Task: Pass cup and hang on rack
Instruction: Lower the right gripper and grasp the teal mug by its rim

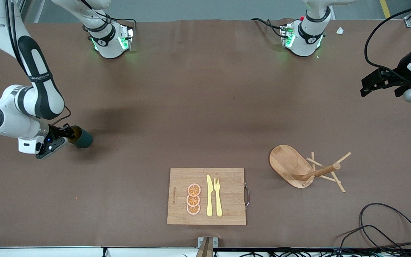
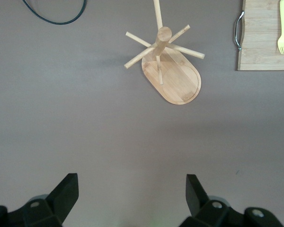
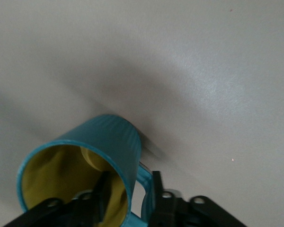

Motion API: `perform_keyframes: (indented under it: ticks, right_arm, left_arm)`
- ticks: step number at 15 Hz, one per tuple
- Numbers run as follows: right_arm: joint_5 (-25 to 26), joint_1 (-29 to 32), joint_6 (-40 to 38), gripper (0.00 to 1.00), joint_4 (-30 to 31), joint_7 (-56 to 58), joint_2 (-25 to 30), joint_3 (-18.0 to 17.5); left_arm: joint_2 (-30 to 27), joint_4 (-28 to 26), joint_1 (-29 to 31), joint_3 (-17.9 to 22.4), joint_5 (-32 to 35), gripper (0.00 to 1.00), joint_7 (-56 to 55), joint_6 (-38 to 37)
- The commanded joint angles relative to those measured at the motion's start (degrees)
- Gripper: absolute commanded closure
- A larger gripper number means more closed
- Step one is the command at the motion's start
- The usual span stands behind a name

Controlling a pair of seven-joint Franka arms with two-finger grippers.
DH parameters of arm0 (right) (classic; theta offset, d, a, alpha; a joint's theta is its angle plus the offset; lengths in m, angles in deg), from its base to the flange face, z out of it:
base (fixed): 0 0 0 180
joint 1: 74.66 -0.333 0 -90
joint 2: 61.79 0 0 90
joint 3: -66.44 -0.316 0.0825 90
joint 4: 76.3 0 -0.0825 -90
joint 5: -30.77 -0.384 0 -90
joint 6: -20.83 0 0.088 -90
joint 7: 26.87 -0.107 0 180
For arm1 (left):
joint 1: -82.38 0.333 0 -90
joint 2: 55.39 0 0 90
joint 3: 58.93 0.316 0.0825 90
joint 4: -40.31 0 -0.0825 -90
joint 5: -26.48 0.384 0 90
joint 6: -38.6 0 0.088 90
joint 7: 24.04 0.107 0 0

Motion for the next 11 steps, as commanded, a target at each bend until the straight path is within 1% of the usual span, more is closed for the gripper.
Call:
perform_keyframes:
  ticks: [1,3,5,8,9,11]
  right_arm:
    - [-2.2,1.4,0.4,1.0,0.9,2.6,0.8,-0.7]
    - [-3.0,1.0,-0.5,1.0,0.6,2.2,1.2,-0.7]
    - [-3.2,-0.7,-4.7,1.0,-0.8,-1.6,2.2,-1.0]
    - [-3.2,-6.1,-12.4,1.0,-3.3,-12.4,5.6,-1.0]
    - [-3.3,-8.8,-13.5,1.0,-3.4,-16.4,6.8,-1.0]
    - [-3.2,-14.7,-15.4,1.0,-3.5,-27.8,8.5,-1.0]
  left_arm:
    - [-0.6,0.5,0.4,0.3,-0.9,0.0,1.4,-0.8]
    - [-0.7,0.6,0.5,0.5,-0.9,0.0,1.4,-0.8]
    - [-0.8,0.6,0.5,0.6,-0.9,0.0,1.4,-0.8]
    - [-0.7,0.7,0.8,0.6,-0.9,0.0,1.4,-0.8]
    - [-0.7,0.7,0.9,0.5,-0.9,0.0,1.4,-0.8]
    - [-0.8,0.7,0.9,0.5,-0.9,0.0,1.4,-0.8]
